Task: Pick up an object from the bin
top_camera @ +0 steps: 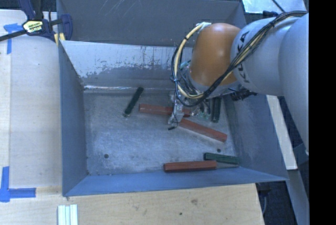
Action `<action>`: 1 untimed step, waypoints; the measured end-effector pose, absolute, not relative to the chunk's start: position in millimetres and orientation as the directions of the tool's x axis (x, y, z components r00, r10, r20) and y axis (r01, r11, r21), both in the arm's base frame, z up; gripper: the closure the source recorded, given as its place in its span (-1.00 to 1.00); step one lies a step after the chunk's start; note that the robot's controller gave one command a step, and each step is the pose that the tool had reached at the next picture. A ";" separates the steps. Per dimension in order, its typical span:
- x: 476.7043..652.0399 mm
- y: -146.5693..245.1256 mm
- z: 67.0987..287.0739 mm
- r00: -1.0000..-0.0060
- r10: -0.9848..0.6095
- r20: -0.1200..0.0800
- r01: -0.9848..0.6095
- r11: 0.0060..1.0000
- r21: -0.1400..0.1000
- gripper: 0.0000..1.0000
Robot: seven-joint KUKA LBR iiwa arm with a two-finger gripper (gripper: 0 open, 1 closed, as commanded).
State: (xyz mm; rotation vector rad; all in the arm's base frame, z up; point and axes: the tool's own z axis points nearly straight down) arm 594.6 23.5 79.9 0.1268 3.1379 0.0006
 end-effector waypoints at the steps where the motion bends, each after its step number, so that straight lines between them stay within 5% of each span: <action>1: 593.7 23.3 94.2 -0.997 0.081 0.003 0.081 0.997 0.000 1.00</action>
Offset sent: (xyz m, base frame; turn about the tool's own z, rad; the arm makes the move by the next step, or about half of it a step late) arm 0.0000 0.0000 0.0136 0.0000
